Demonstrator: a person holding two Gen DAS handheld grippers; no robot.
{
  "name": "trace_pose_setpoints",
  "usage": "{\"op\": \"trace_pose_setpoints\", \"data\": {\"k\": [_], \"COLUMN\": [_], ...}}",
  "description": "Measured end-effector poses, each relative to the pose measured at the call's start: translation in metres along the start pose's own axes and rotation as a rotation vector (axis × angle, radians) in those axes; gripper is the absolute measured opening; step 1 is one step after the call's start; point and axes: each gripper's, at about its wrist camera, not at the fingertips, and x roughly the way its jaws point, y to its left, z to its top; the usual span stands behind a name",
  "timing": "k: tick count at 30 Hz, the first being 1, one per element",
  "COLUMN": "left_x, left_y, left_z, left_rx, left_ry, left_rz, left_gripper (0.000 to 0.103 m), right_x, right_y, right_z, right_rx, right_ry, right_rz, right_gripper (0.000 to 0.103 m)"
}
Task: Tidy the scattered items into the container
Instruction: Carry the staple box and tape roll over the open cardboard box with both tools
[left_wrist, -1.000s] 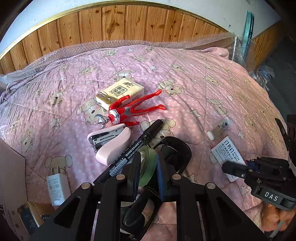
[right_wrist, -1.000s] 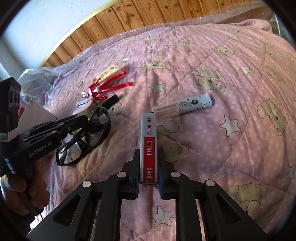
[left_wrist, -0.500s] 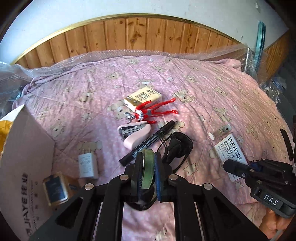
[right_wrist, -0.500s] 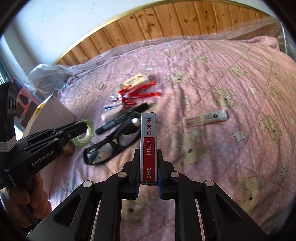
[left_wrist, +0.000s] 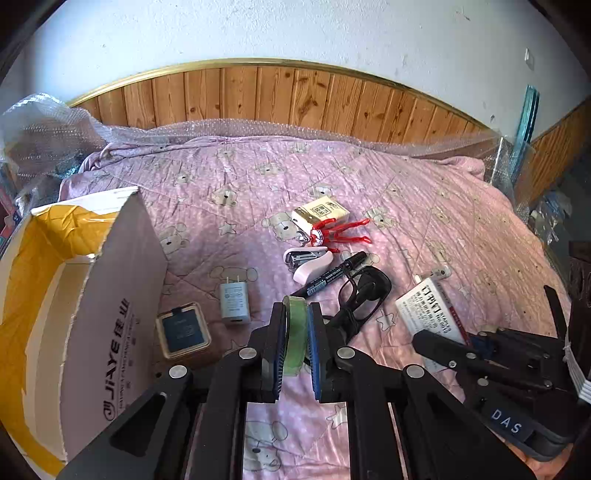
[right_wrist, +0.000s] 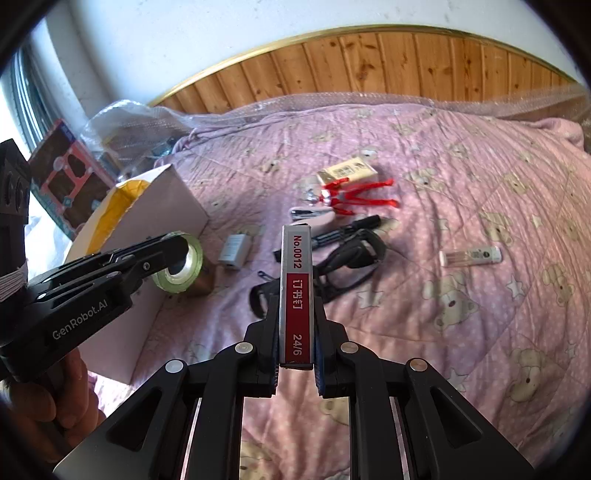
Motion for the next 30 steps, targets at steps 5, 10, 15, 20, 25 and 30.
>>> {"op": "trace_pose_setpoints", "data": {"k": [5, 10, 15, 20, 25, 30], "left_x": [-0.019, -0.038, -0.057, -0.079, -0.102, -0.123], "left_y": [0.015, 0.036, 0.055, 0.074, 0.096, 0.121], "left_z": [-0.005, -0.01, -0.016, -0.02, -0.024, -0.028], "left_rx": [-0.026, -0.066, -0.102, -0.143, -0.18, -0.212], "left_ry": [-0.027, -0.054, -0.078, -0.108, -0.137, -0.164], "left_rz": [0.003, 0.017, 0.028, 0.032, 0.042, 0.074], "left_gripper": [0.012, 0.012, 0.012, 0.012, 0.012, 0.012], "right_x": [-0.004, -0.006, -0.009, -0.016, -0.018, -0.018], "right_y": [0.026, 0.049, 0.07, 0.097, 0.125, 0.153], "right_z": [0.003, 0.003, 0.006, 0.014, 0.02, 0.027], "right_rx": [-0.044, -0.071, -0.097, -0.126, -0.153, -0.183], "right_ry": [-0.004, -0.005, -0.007, -0.023, -0.028, -0.03], "right_rz": [0.012, 0.027, 0.039, 0.066, 0.102, 0.141], "right_gripper": [0.016, 0.016, 0.016, 0.016, 0.016, 0.016]}}
